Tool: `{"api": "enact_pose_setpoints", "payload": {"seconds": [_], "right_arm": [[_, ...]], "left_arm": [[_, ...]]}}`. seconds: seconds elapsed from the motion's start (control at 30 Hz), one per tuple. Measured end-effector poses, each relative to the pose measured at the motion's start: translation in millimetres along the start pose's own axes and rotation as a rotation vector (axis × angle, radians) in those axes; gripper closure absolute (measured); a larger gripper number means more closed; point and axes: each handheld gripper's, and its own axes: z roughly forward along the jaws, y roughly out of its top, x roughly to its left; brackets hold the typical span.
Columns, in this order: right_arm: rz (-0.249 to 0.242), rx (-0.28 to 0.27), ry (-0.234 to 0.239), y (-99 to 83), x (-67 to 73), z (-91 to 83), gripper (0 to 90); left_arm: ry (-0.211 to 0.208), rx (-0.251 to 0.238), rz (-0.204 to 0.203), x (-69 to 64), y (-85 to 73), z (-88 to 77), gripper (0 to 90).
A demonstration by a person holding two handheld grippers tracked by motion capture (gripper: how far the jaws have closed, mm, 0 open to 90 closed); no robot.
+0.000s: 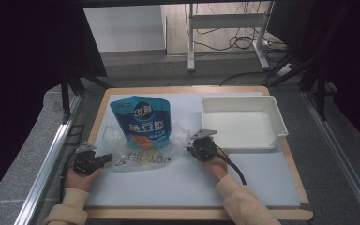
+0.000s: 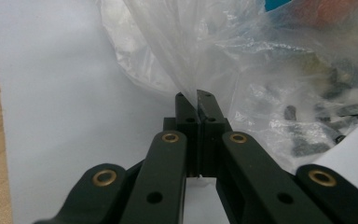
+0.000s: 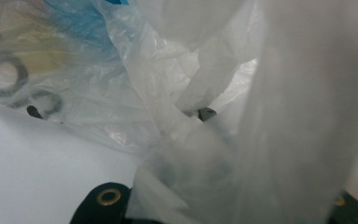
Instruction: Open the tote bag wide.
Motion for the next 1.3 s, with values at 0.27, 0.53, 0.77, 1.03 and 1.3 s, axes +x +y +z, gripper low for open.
{"api": "enact_pose_setpoints", "payload": {"seconds": [0.27,0.53,0.77,1.03,1.3], "right_arm": [[0.008,0.01,-0.005,-1.7,-3.0,1.4,88.7],[0.007,0.01,-0.007,-1.7,-2.8,1.6,88.6],[0.008,0.01,-0.006,-1.7,-2.8,1.5,88.5],[0.009,0.009,-0.009,-1.7,-2.7,1.6,86.9],[0.027,0.002,0.008,-1.3,-3.9,0.5,77.3]], "left_arm": [[0.004,0.014,0.002,0.6,-1.4,2.8,89.5],[0.001,0.016,-0.001,1.3,-1.6,3.3,89.5],[-0.001,0.018,-0.001,1.3,-1.7,3.9,89.5],[-0.003,0.02,0.0,1.2,-1.7,4.3,89.4],[-0.005,0.022,0.0,1.2,-1.8,4.4,89.4]]}}
